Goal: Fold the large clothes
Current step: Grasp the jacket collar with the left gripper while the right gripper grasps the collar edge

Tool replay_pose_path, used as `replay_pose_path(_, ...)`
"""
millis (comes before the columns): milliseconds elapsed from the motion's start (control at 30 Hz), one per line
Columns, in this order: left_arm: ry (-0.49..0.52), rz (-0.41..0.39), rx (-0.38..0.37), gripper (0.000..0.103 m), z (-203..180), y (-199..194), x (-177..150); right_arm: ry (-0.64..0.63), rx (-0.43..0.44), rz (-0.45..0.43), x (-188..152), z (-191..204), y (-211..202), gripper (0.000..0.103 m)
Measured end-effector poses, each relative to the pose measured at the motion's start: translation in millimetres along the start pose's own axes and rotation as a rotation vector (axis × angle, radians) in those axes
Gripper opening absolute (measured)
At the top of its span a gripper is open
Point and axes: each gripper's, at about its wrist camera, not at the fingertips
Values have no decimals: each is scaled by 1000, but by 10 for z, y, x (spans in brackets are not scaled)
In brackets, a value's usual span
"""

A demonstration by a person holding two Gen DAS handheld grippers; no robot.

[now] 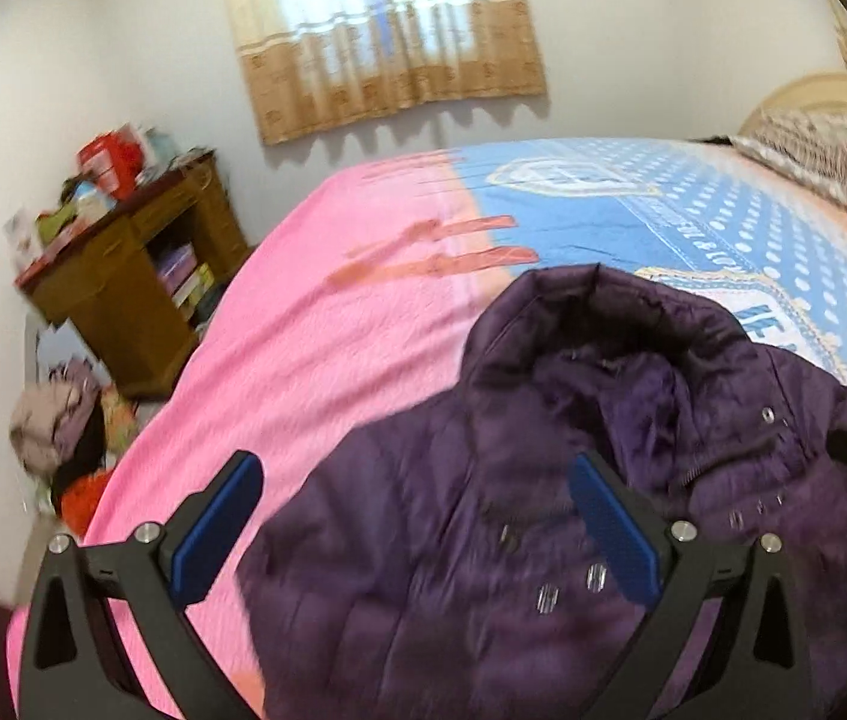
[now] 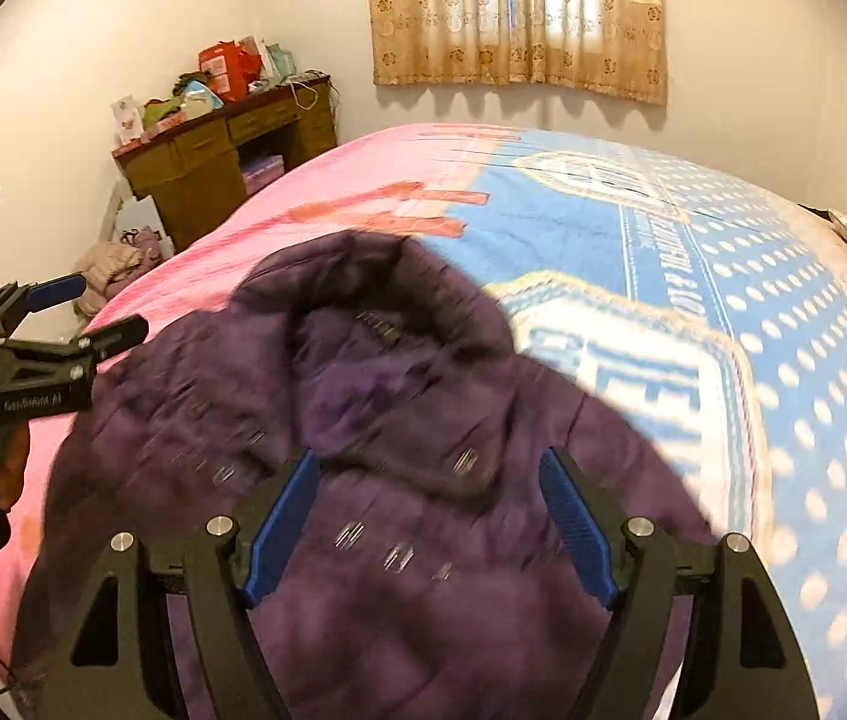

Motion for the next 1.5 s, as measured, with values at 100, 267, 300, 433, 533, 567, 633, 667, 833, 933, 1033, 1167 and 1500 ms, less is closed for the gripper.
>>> replay_pose_path(100, 29, 19, -8, 103, -152, 277, 163, -2, 6, 15, 192, -165, 200, 77)
replay_pose_path(267, 29, 60, -5, 103, -261, 763, 344, -35, 17, 35, 553, -336, 655, 77)
replay_pose_path(300, 21, 72, -14, 103, -257, 828, 364, -40, 15, 40, 621, -358, 745, 77)
replay_pose_path(433, 4, 81, -47, 95, -274, 1011, 415, -67, 25, 60, 772, -421, 1002, 76)
replay_pose_path(533, 24, 81, -79, 84, -324, 1058, 391, -83, 37, 84, 801, -437, 1169, 71)
replay_pose_path(567, 38, 81, -83, 80, -350, 1069, 382, -100, 34, 95, 792, -430, 1220, 64)
replay_pose_path(633, 56, 74, -97, 59, -386, 1072, 378, -123, 35, 130, 762, -395, 1276, 29)
replay_pose_path(667, 72, 81, -123, 38, -406, 1064, 381, -139, 30, 144, 732, -370, 1286, 27)
replay_pose_path(833, 115, 33, -125, 17, -390, 817, 397, -213, -14, 100, 608, -265, 1043, 16)
replay_pose_path(933, 121, -9, -137, 15, -300, 630, 366, -225, -27, 78, 532, -261, 869, 15)
replay_pose_path(1033, 136, -56, -148, 15, -213, 451, 252, -230, -28, 77, 392, -265, 721, 15)
replay_pose_path(1167, 195, -100, -154, 14, -197, 279, -1, -253, -46, 93, 214, -265, 635, 14)
replay_pose_path(1500, 361, -171, -136, 13, -395, -22, -429, -267, -73, 123, -125, -269, 490, 13)
Point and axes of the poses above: each gripper's, at about its wrist camera, not at the fingertips, and y roughly the way its jaws point, z to its left, x to its top, and after that the axes turned 8 degrees about x, right-handed
